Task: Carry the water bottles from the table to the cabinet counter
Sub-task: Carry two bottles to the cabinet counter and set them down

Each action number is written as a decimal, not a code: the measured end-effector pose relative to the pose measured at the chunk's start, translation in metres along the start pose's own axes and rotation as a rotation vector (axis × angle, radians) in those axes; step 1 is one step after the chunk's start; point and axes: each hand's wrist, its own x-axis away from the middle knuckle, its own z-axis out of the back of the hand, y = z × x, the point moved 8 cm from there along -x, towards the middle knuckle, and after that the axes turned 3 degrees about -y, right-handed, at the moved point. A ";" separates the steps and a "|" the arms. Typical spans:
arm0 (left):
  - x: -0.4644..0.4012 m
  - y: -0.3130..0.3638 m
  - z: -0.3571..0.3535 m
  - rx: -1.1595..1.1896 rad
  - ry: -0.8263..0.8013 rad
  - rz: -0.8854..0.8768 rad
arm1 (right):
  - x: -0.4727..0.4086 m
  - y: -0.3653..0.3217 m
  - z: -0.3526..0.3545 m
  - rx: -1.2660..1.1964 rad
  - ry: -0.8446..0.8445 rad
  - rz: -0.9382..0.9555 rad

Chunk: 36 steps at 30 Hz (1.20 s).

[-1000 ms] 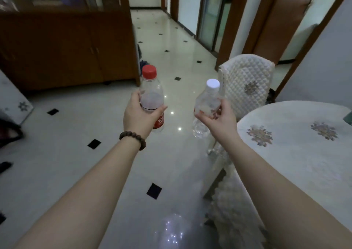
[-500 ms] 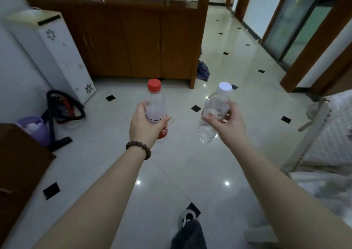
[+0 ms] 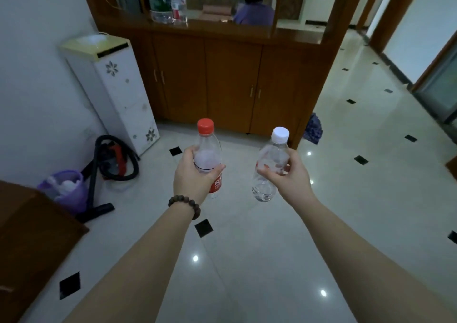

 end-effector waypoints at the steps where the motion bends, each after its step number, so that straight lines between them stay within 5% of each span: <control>1: -0.019 0.003 -0.001 -0.003 0.009 0.005 | -0.022 -0.004 -0.006 -0.007 -0.014 0.007; 21: -0.485 -0.001 -0.007 0.005 0.074 -0.028 | -0.465 -0.045 -0.190 0.073 -0.218 0.117; 36: -0.795 0.052 -0.026 -0.026 0.102 -0.155 | -0.762 -0.112 -0.249 0.027 -0.116 0.170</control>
